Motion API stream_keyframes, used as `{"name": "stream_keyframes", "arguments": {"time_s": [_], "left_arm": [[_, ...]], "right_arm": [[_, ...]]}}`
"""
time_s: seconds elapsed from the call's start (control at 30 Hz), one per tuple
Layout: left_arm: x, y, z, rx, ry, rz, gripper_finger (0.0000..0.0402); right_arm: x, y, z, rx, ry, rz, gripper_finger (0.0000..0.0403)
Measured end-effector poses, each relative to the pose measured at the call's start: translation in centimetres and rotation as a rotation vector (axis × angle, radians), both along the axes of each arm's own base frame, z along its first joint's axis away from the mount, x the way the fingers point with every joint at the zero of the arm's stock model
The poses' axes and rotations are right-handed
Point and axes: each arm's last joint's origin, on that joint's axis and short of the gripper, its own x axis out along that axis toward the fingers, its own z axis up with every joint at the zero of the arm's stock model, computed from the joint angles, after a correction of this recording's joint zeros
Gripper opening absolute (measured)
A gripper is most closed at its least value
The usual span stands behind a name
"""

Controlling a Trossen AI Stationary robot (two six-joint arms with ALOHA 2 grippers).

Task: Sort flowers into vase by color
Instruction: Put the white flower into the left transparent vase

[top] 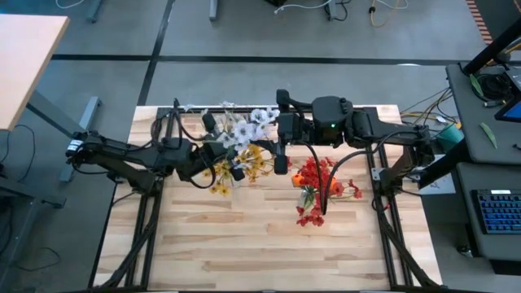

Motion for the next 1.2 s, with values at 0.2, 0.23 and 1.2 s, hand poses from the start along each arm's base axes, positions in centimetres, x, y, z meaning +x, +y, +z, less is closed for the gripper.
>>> {"name": "stream_keyframes", "arguments": {"time_s": [0.2,0.23,1.2], "left_arm": [[0.3,-0.1,-0.3,0.002,0.008,-0.001,0.0001],[0.4,-0.1,-0.3,-0.004,0.005,-0.002,0.0003],[-11.3,-8.9,-2.1,-0.159,0.228,-0.084,0.0245]], "right_arm": [[0.0,0.0,0.0,0.000,0.005,0.000,0.0061],[0.0,0.0,0.0,-0.002,0.008,0.000,0.0039],[3.1,1.0,-8.6,0.129,0.016,0.090,0.0013]]}}
